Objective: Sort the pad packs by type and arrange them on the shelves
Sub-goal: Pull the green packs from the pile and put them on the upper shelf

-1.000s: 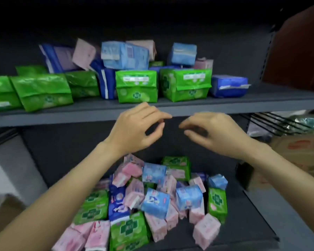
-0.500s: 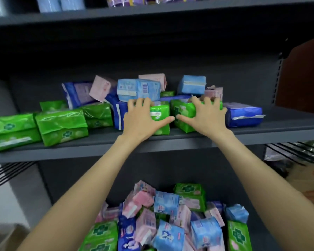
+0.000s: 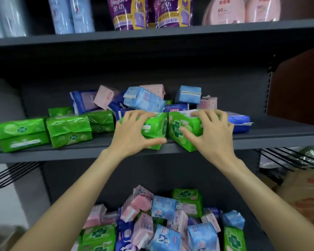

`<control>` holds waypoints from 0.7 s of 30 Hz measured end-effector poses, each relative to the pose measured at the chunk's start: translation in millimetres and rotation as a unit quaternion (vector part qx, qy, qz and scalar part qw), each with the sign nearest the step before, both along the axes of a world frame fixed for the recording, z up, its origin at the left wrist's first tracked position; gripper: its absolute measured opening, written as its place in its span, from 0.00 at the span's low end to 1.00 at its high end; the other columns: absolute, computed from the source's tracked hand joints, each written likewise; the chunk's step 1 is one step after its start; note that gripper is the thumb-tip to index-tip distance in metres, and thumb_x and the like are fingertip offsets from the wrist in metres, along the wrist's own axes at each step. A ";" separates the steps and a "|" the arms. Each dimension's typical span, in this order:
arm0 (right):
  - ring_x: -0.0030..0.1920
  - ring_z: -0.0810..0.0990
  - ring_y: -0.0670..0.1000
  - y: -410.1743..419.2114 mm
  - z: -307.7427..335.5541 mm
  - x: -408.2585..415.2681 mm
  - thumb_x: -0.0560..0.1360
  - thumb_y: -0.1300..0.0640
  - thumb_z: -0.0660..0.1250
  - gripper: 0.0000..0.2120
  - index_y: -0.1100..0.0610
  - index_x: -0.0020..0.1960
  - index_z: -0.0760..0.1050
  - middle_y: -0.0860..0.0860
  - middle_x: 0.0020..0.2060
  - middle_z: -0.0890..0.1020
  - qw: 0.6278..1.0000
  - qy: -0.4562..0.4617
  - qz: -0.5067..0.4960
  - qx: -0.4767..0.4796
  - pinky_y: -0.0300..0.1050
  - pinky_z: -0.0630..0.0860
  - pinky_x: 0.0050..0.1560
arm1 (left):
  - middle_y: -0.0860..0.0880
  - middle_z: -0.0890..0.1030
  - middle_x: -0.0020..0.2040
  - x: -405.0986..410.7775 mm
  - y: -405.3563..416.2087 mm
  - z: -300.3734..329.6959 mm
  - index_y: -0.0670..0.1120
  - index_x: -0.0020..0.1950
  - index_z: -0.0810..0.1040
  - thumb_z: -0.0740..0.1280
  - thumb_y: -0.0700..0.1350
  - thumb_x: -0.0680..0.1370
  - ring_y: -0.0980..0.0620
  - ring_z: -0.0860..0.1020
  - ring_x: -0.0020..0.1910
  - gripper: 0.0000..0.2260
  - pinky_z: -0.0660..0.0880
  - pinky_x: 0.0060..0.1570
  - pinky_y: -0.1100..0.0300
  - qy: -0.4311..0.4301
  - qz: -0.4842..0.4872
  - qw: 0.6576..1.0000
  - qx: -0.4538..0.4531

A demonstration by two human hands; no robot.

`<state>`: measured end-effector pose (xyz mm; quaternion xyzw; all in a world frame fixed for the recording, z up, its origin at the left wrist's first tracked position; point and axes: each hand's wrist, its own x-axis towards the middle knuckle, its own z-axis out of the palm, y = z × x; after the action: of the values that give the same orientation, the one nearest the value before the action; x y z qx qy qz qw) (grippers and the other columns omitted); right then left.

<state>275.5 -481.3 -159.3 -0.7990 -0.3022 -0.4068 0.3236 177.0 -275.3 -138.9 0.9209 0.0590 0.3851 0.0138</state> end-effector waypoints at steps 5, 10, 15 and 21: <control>0.71 0.61 0.65 -11.3 -21.8 1.9 0.49 0.27 0.73 0.57 0.48 0.71 0.59 0.56 0.68 0.70 0.975 -0.071 -0.074 -0.198 0.77 0.47 0.64 | 0.51 0.63 0.72 -3.3 3.7 -10.2 0.57 0.77 0.51 0.74 0.69 0.57 0.48 0.62 0.71 0.55 0.47 0.69 0.32 0.065 0.103 0.977 0.177; 0.61 0.73 0.63 -5.8 -19.5 7.0 0.56 0.45 0.78 0.42 0.54 0.66 0.68 0.58 0.58 0.76 0.979 -0.139 -0.075 -0.131 0.68 0.59 0.67 | 0.51 0.68 0.69 1.5 2.6 -7.2 0.56 0.75 0.58 0.77 0.64 0.59 0.48 0.65 0.69 0.49 0.48 0.72 0.37 0.048 0.095 0.984 0.145; 0.53 0.75 0.57 -21.1 -19.9 -10.7 0.60 0.45 0.75 0.37 0.53 0.65 0.68 0.52 0.60 0.73 0.993 -0.059 0.055 0.081 0.52 0.72 0.48 | 0.53 0.66 0.69 1.1 1.8 -7.5 0.57 0.74 0.59 0.75 0.63 0.63 0.51 0.63 0.71 0.44 0.38 0.68 0.30 0.050 0.091 0.990 0.100; 0.55 0.74 0.54 -29.6 -16.4 -22.0 0.61 0.46 0.77 0.38 0.53 0.66 0.65 0.49 0.57 0.72 0.988 0.005 0.089 0.127 0.53 0.74 0.48 | 0.52 0.73 0.64 -10.0 9.6 -14.2 0.55 0.70 0.66 0.69 0.67 0.65 0.48 0.71 0.65 0.37 0.46 0.70 0.31 -0.032 0.045 0.990 0.126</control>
<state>253.5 -510.9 -175.7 -0.7234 -0.3165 -0.4072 0.4590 167.0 -265.7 -153.0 0.8989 0.0511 0.4188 -0.1181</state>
